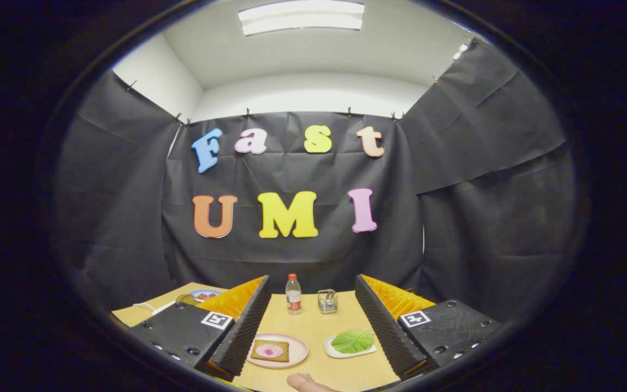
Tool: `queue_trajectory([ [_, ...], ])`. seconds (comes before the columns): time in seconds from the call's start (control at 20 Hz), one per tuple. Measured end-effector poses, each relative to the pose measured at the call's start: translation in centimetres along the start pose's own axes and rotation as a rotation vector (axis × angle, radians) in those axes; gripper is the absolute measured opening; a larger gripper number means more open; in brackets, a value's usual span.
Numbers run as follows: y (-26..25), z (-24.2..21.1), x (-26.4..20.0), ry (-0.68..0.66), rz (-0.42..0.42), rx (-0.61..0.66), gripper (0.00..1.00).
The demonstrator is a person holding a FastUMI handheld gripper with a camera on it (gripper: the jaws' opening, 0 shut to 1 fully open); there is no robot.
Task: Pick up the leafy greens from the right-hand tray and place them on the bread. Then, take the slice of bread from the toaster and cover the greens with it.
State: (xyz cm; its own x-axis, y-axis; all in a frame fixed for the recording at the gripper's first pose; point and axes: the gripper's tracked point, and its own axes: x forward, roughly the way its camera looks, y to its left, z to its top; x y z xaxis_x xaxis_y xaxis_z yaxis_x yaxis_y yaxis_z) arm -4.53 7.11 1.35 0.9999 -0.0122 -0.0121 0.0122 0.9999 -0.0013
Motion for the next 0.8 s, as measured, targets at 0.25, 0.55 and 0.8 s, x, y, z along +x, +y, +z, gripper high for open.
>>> queue_trajectory([
  [0.25,0.1,-1.7,0.2,0.05,0.018,0.04,0.95],
  [0.55,-2.7,-3.4,1.8,0.104,-0.04,0.128,0.96],
  [0.8,-3.6,-5.1,3.4,0.124,-0.061,0.094,0.95],
])
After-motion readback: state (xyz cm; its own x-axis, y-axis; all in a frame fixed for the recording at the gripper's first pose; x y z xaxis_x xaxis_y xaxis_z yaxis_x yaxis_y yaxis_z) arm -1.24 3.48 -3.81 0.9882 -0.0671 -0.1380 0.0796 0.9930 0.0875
